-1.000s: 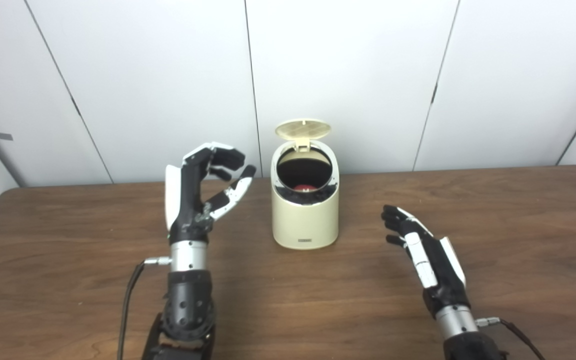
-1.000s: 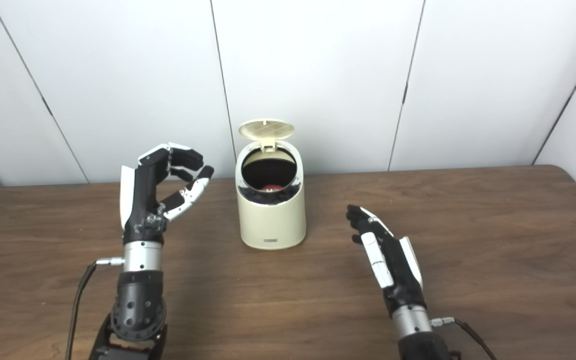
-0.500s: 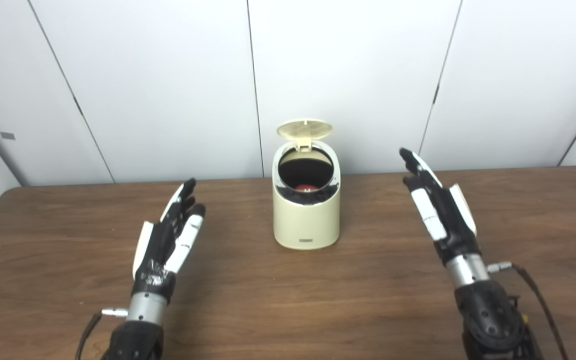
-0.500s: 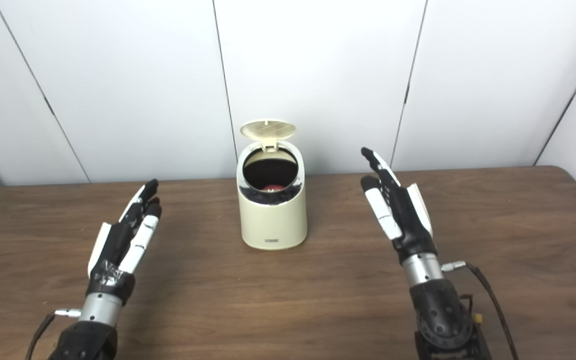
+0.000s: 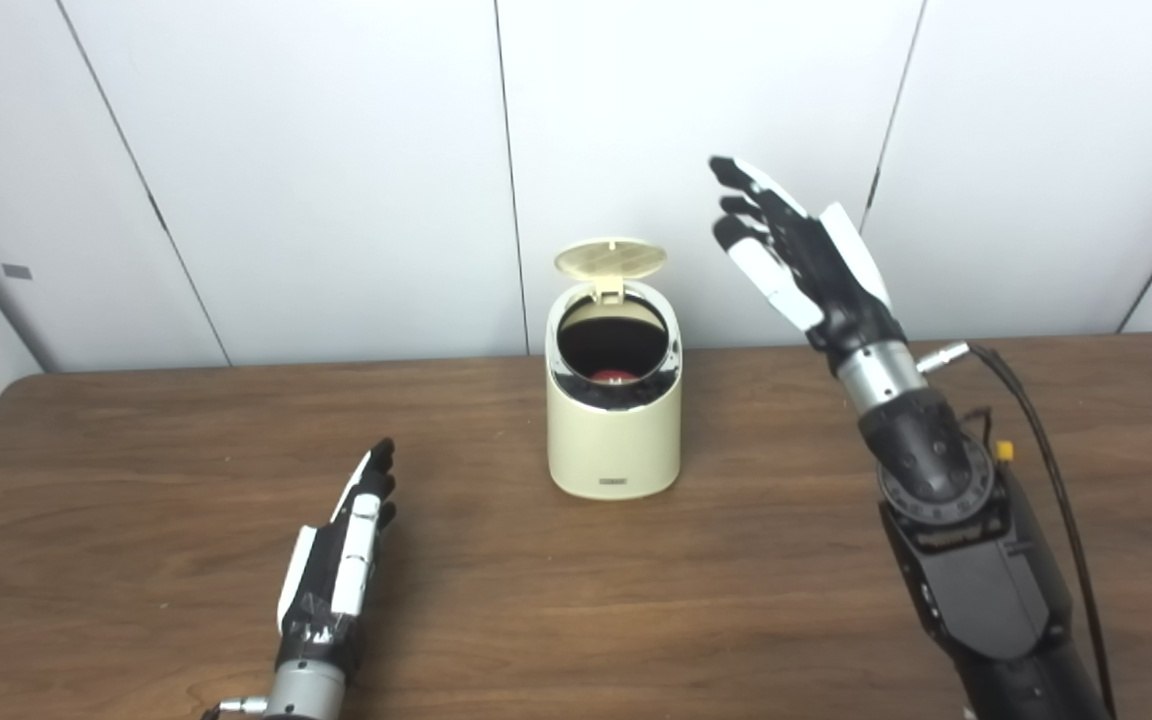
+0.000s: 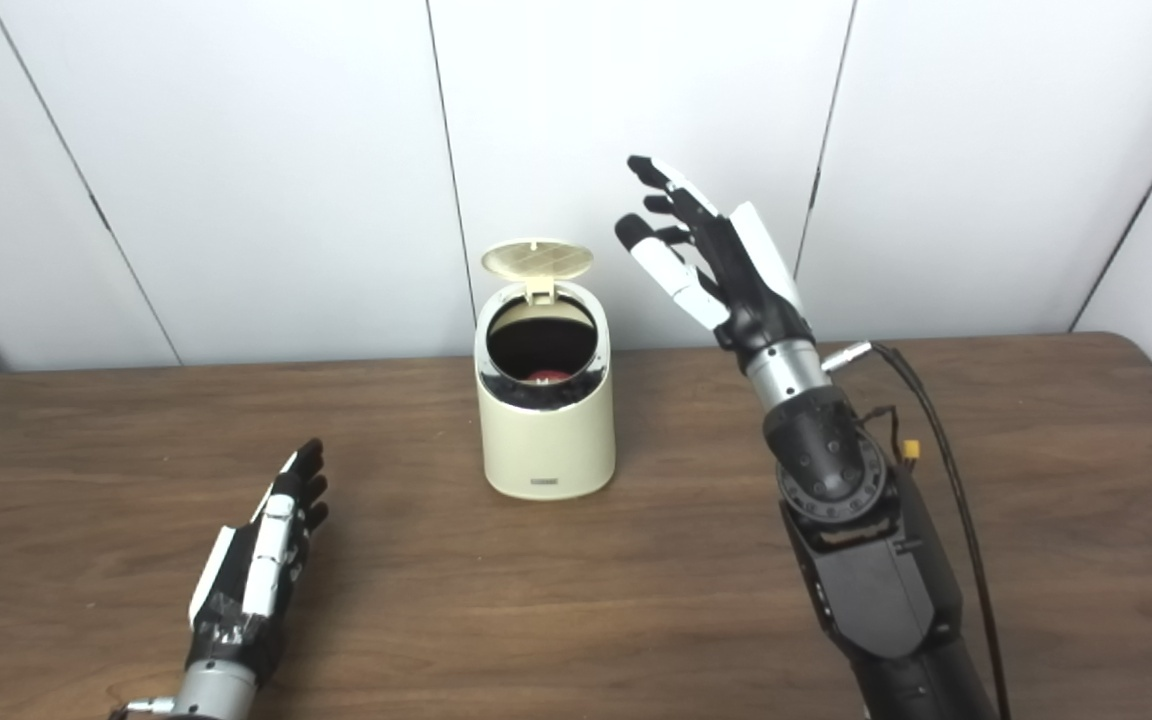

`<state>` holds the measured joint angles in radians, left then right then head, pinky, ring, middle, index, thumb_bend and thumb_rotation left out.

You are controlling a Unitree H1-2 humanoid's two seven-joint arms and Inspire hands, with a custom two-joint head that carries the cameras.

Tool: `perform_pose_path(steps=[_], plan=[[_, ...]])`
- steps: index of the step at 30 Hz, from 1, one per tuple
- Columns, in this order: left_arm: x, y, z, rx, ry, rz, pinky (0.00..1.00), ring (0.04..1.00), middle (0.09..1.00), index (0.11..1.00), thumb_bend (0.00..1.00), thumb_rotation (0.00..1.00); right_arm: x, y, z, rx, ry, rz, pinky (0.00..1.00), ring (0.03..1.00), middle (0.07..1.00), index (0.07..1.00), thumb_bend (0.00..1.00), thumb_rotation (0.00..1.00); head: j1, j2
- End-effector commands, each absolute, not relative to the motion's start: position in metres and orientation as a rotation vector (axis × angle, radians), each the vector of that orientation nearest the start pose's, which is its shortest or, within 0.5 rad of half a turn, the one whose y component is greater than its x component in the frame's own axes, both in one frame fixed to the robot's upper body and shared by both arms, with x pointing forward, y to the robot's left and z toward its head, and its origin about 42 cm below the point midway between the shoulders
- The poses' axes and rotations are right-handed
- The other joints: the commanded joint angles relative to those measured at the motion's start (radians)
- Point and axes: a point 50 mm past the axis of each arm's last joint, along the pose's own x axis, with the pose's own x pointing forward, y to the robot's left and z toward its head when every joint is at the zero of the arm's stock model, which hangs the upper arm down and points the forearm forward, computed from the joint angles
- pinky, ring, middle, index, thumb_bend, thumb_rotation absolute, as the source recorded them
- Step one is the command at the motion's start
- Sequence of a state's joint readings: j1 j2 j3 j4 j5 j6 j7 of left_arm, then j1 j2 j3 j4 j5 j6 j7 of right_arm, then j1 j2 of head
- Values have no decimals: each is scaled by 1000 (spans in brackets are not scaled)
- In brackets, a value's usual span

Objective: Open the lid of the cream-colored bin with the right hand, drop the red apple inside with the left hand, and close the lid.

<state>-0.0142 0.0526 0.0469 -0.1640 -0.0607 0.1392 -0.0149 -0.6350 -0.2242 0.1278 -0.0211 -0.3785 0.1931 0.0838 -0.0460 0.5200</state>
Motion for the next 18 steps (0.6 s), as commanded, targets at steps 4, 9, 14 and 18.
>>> perform_pose_path(steps=[4, 9, 14, 18], plan=[[291, 234, 142, -53, -104, 17, 1000, 1000, 1000, 1000, 463, 1000, 448, -180, 355, -799, -516, 138, 754, 930, 935, 888, 571, 1000, -1, 3], [291, 230, 141, -76, -103, 10, 1000, 1000, 1000, 1000, 469, 1000, 457, -165, 363, -872, -528, 205, 820, 907, 900, 880, 513, 996, 2, 6], [291, 227, 142, -82, -103, 12, 1000, 998, 1000, 996, 475, 991, 462, -154, 362, -979, -542, 243, 902, 971, 928, 863, 523, 996, 7, 9], [291, 226, 143, -80, -105, 13, 1000, 999, 1000, 994, 483, 985, 464, -150, 360, -1030, -548, 247, 937, 998, 954, 831, 532, 1000, 10, 9]])
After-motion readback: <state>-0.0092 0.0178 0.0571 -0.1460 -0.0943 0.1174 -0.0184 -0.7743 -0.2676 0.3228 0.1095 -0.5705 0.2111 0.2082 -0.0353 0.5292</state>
